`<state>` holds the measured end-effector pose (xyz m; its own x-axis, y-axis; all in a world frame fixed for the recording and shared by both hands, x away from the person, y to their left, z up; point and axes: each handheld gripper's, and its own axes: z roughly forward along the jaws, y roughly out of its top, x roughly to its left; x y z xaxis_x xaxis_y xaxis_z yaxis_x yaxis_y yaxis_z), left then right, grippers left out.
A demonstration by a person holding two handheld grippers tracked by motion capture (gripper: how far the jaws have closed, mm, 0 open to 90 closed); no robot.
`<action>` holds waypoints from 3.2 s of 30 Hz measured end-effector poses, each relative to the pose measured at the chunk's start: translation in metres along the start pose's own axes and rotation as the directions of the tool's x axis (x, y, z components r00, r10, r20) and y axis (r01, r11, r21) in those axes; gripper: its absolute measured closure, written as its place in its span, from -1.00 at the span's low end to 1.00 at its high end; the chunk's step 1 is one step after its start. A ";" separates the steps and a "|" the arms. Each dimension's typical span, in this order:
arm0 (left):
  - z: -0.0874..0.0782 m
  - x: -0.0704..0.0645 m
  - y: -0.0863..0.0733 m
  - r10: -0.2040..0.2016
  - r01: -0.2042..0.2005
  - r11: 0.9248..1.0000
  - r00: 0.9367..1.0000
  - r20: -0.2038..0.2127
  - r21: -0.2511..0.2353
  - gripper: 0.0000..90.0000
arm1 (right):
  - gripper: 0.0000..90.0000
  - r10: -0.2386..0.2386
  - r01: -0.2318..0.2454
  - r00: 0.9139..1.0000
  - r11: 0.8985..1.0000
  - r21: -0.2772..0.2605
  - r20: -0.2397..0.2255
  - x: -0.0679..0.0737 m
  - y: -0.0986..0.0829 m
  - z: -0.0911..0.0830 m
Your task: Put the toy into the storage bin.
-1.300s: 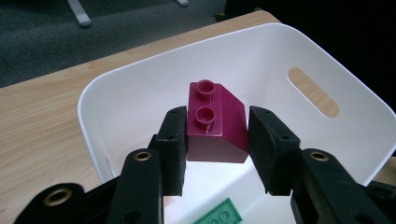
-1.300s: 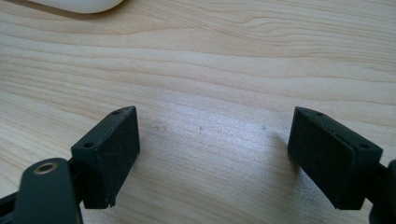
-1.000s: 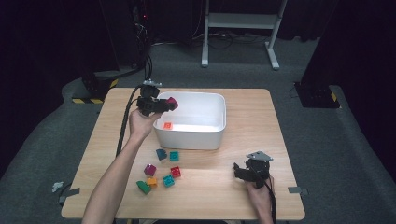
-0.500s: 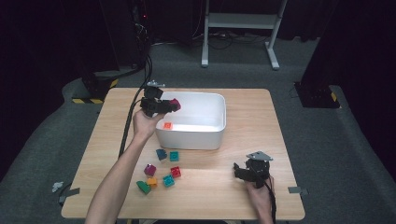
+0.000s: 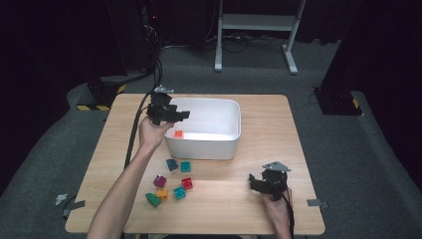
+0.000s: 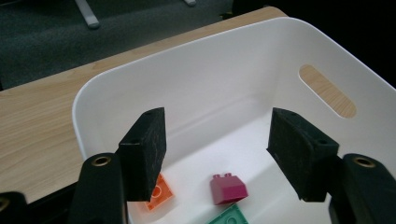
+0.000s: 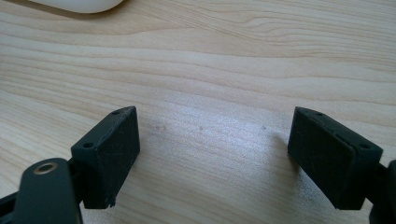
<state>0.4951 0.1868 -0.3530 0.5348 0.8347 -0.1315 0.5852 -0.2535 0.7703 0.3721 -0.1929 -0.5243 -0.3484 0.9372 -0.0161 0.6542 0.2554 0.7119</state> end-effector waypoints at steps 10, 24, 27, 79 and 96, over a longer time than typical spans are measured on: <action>-0.020 0.005 -0.009 -0.004 0.004 0.999 1.000 -0.009 -0.034 -0.27 | -0.63 0.000 0.000 1.000 1.000 0.000 0.000 0.000 0.000 0.000; -0.066 0.014 -0.032 -0.024 0.020 0.995 0.999 -0.042 -0.093 -0.32 | -0.63 0.001 -0.001 1.000 1.000 0.000 0.000 0.000 0.000 0.000; -0.074 0.016 -0.040 -0.034 0.029 0.994 0.998 -0.047 -0.101 -0.33 | -0.63 0.000 0.000 1.000 1.000 0.000 0.000 0.000 0.000 0.000; -0.040 -0.010 -0.175 -0.004 0.006 0.999 0.999 -0.037 0.053 -0.37 | -0.63 0.001 -0.001 1.000 1.000 0.000 0.000 0.000 0.000 0.000; -0.005 -0.003 -0.173 -0.009 0.012 0.994 1.000 -0.028 0.113 -0.32 | -0.63 0.000 0.000 1.000 1.000 0.000 0.000 0.000 0.000 0.000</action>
<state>0.3893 0.2311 -0.4829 0.5123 0.8503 -0.1207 0.6565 -0.2970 0.6934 0.3721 -0.1928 -0.5243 -0.3481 0.9373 -0.0157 0.6543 0.2549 0.7120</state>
